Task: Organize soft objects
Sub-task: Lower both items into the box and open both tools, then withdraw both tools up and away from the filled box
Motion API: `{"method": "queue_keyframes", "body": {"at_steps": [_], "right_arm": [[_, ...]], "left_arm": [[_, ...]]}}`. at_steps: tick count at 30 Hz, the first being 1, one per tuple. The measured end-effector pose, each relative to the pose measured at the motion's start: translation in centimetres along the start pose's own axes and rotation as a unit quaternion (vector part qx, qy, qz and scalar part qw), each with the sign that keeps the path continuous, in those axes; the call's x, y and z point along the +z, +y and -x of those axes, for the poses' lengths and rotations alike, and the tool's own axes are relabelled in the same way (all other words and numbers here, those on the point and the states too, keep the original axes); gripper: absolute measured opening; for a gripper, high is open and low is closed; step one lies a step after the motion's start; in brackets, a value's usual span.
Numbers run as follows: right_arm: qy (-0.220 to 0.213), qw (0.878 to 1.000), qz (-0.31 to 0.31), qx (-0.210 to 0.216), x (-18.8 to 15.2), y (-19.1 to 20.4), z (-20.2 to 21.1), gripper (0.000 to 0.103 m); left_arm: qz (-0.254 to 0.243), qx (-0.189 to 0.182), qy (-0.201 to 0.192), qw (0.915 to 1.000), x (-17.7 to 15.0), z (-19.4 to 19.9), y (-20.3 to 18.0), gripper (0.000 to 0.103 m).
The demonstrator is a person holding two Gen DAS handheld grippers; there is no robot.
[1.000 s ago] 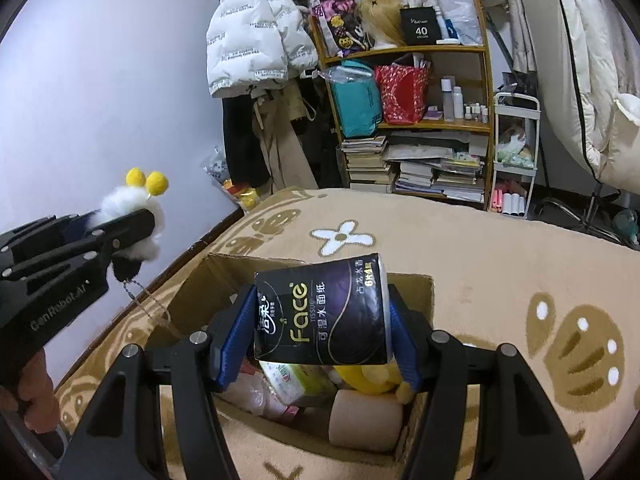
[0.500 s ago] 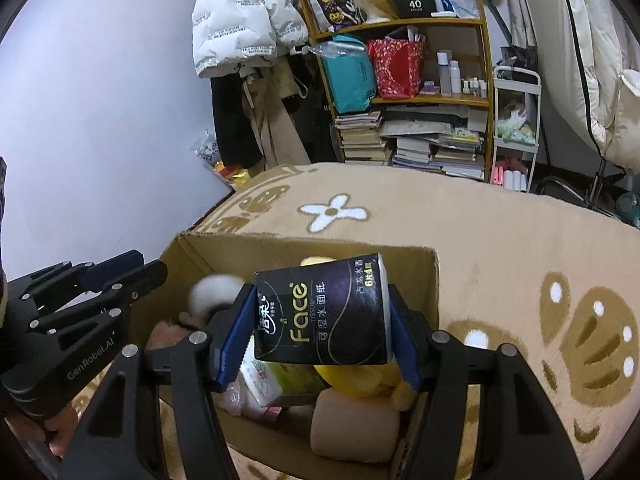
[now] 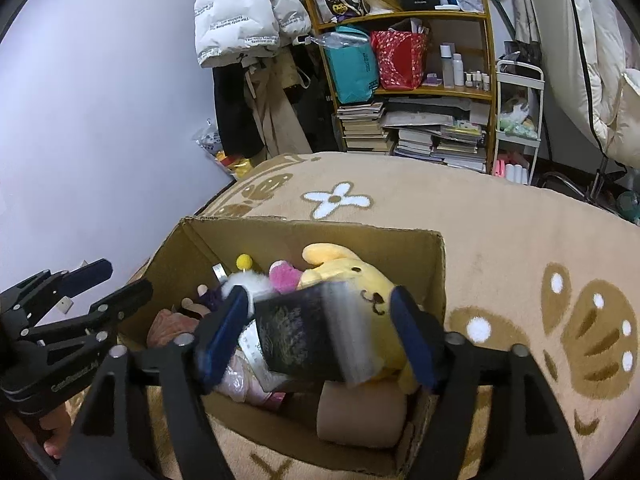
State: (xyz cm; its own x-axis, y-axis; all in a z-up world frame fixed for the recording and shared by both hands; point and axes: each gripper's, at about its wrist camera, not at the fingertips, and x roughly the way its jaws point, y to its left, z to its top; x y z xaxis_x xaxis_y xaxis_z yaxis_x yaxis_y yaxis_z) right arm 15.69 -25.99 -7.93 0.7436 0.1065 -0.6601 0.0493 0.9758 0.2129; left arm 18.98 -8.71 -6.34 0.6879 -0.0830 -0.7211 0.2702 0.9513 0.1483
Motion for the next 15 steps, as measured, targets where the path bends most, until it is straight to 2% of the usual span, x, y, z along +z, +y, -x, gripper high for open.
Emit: {"method": "queue_keyframes", "body": {"at_steps": [3, 6, 10, 15], "right_arm": [[-0.006, 1.0, -0.004, -0.005, -0.3, 0.0, 0.9, 0.094], [-0.011, 1.0, -0.016, -0.009, -0.5, -0.4, 2.0, 0.101], [-0.011, 1.0, -0.026, -0.013, -0.9, -0.6, 3.6, 0.103], [-0.028, 0.999, -0.007, -0.023, -0.7, 0.3, 6.5, 0.103]], "left_arm": [[0.0, 0.001, -0.003, 1.0, -0.3, 0.9, 0.3, 0.085], [0.001, 0.003, -0.001, 1.0, -0.5, 1.8, 0.6, 0.089], [-0.006, 0.011, -0.003, 0.9999, -0.7, 3.8, 0.9, 0.1], [-0.009, 0.017, -0.014, 0.9997, -1.0, 6.8, 1.2, 0.101]]}}
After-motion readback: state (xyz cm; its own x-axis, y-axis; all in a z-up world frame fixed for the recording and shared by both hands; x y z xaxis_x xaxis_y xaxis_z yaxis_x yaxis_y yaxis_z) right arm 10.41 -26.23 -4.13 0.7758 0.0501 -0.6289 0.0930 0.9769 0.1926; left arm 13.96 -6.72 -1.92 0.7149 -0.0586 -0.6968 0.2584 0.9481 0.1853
